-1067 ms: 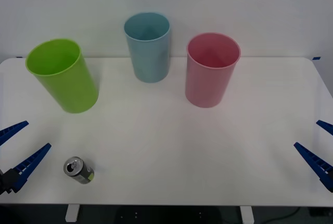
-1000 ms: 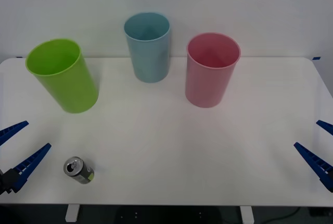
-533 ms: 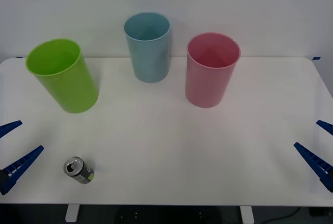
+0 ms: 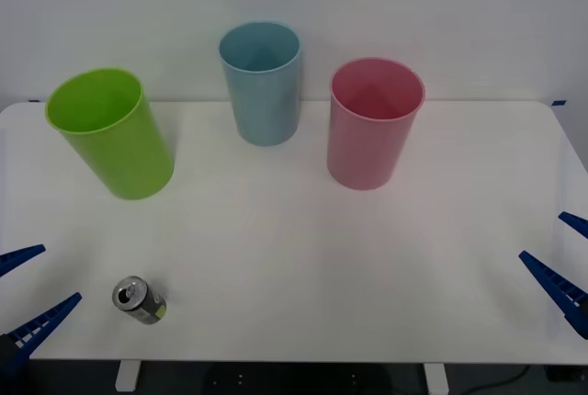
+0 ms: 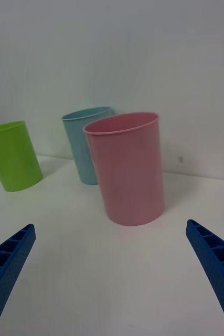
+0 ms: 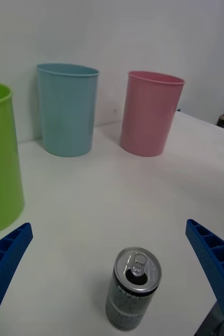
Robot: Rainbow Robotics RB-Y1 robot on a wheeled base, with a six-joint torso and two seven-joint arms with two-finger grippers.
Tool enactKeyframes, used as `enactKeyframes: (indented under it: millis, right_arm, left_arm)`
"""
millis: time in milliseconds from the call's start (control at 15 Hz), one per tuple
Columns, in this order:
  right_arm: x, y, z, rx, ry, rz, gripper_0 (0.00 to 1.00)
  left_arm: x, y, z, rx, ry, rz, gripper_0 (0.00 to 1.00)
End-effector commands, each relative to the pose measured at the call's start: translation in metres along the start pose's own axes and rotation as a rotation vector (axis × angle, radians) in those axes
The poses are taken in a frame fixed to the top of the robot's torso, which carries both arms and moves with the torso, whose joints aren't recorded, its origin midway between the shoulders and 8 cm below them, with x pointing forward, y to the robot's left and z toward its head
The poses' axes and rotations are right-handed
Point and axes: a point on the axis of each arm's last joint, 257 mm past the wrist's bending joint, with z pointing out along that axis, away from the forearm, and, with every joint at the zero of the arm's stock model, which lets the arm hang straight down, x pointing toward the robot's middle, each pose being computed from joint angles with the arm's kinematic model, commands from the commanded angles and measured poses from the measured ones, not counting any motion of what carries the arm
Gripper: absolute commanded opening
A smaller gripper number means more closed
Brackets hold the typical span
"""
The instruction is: Grasp the object on the table and drop it into the matching bin: aluminum can to the light blue bin, PET bottle to the pink bin.
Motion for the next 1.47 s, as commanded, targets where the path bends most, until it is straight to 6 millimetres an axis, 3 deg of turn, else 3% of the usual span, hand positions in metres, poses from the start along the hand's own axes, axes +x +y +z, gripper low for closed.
enactKeyframes:
  millis: [67, 533, 800, 1133, 1467]
  right_arm:
    - [0.0, 0.0, 0.0, 0.0, 0.0, 0.0, 1.0]
    - [0.0, 0.0, 0.0, 0.0, 0.0, 0.0, 1.0]
    - [0.0, 0.0, 0.0, 0.0, 0.0, 0.0, 1.0]
    - [0.0, 0.0, 0.0, 0.0, 0.0, 0.0, 1.0]
    - [0.0, 0.0, 0.0, 0.0, 0.0, 0.0, 1.0]
  left_arm:
    - [0.01, -0.003, -0.003, 0.002, 0.028, 0.016, 1.0]
    - [0.034, -0.021, -0.018, 0.017, 0.076, 0.089, 1.0]
    - [0.054, -0.02, -0.027, -0.006, 0.093, 0.104, 1.0]
    - [0.085, -0.02, -0.024, -0.019, 0.087, 0.04, 1.0]
    - [0.101, -0.025, -0.014, -0.022, 0.084, 0.027, 1.0]
